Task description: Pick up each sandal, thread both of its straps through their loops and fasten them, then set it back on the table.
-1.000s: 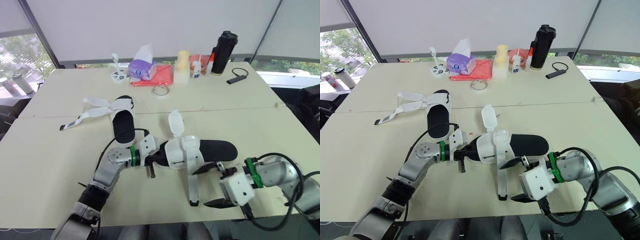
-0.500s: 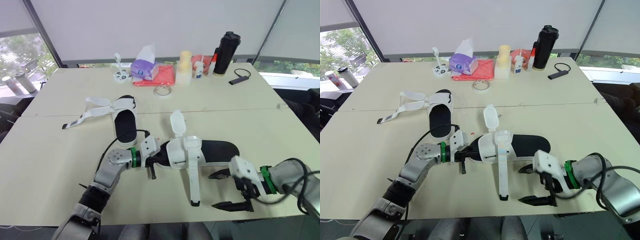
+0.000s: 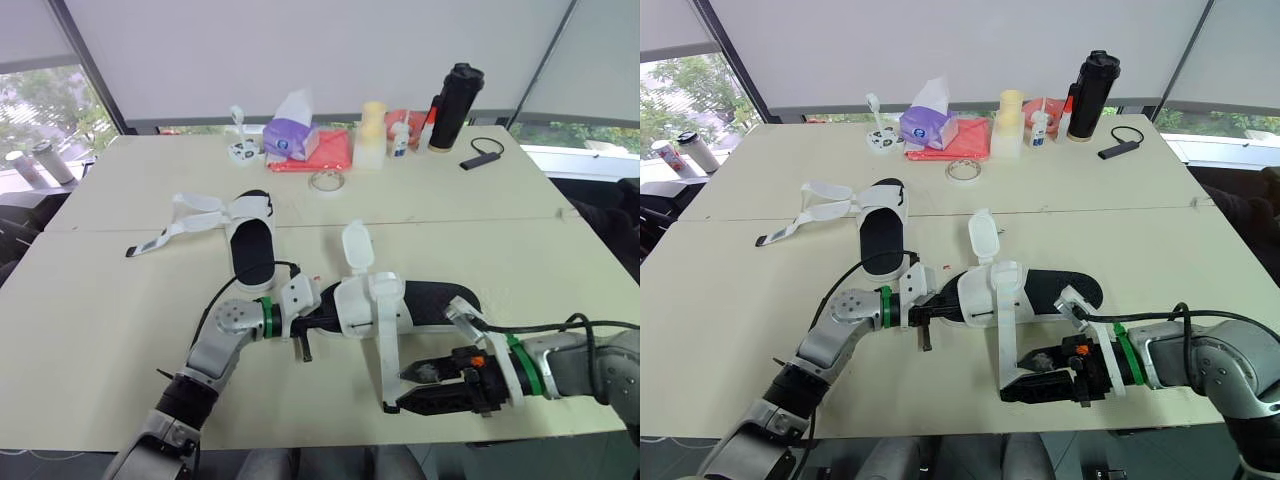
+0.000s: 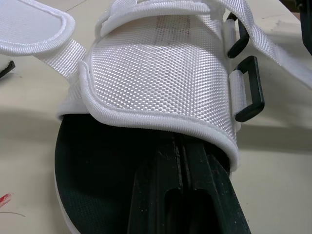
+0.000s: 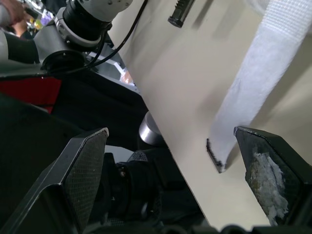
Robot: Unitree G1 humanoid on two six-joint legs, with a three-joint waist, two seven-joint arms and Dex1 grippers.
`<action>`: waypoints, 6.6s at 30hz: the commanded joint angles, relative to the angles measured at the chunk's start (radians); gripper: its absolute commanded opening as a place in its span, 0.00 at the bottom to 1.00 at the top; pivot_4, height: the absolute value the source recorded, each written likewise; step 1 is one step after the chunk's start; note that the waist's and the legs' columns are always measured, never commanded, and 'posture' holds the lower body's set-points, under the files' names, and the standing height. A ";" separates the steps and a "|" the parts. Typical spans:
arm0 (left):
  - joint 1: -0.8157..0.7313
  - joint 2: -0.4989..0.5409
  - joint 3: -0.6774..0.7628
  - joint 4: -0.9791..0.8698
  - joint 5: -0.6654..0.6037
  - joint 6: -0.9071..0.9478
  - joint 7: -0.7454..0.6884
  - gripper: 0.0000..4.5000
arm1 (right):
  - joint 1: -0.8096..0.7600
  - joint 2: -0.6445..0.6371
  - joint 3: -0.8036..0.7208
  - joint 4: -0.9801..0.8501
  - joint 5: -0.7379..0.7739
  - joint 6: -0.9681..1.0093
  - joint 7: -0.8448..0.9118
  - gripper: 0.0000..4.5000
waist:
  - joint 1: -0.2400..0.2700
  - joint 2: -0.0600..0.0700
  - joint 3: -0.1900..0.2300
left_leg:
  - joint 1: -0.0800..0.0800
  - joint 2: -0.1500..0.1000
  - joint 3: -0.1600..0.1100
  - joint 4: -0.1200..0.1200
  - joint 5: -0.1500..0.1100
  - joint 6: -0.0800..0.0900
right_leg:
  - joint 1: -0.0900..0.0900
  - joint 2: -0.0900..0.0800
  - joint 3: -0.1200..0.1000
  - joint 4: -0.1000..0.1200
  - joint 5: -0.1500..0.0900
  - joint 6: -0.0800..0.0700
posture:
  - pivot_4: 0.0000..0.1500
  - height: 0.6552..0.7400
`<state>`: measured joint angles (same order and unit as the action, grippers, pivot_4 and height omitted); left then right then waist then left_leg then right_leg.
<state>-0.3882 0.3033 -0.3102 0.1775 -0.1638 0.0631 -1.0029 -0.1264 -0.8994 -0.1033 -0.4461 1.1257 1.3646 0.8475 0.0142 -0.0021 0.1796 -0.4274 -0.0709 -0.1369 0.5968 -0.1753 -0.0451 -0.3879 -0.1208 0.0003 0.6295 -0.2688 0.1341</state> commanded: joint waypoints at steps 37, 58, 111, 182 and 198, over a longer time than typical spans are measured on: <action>0.031 0.009 -0.034 0.011 0.030 0.047 -0.002 0.00 | -0.059 0.227 0.008 0.118 0.090 0.084 -0.201 0.69 | 0.000 0.000 0.000 | 0.000 0.000 0.000 0.000 0.000 0.000 | 0.000 0.000 0.000 0.000 0.000 0.000 | 1.00 1.00; 0.018 -0.008 -0.034 0.029 0.034 0.035 0.008 0.00 | -0.494 0.045 0.028 0.206 0.033 0.016 -0.027 0.01 | -0.003 0.003 0.001 | -0.002 -0.001 0.001 0.000 0.000 0.000 | -0.001 0.000 0.000 -0.002 0.000 0.000 | 1.00 1.00; 0.067 0.003 -0.045 -0.023 0.038 0.033 0.059 0.00 | -0.846 0.100 0.470 0.674 -0.571 -0.201 0.633 0.01 | -0.002 0.001 -0.001 | -0.008 -0.002 0.001 0.000 0.000 0.000 | -0.008 -0.001 -0.003 0.000 0.004 0.007 | 1.00 1.00; 0.059 -0.012 -0.048 -0.008 0.037 0.023 0.087 0.00 | -0.884 0.146 0.557 0.899 -0.784 -0.386 0.670 0.01 | -0.001 0.001 -0.001 | -0.004 -0.002 0.001 0.002 0.000 0.000 | -0.004 -0.001 -0.002 0.002 0.004 0.007 | 1.00 1.00; 0.062 -0.009 -0.048 -0.010 0.036 0.020 0.087 0.00 | -0.815 0.102 0.521 0.698 -0.752 -0.321 0.704 0.01 | -0.001 0.001 -0.001 | -0.004 -0.002 0.001 0.001 0.000 -0.001 | -0.004 -0.001 -0.002 0.002 0.004 0.007 | 1.00 1.00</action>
<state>-0.3484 0.2875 -0.3304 0.1286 -0.1625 0.0599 -0.9131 -0.9572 -0.7733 0.4372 0.3054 0.3578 1.0273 1.5488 0.0129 -0.0010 0.1786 -0.4316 -0.0728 -0.1363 0.5981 -0.1750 -0.0457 -0.3919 -0.1219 -0.0020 0.6314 -0.2643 0.1414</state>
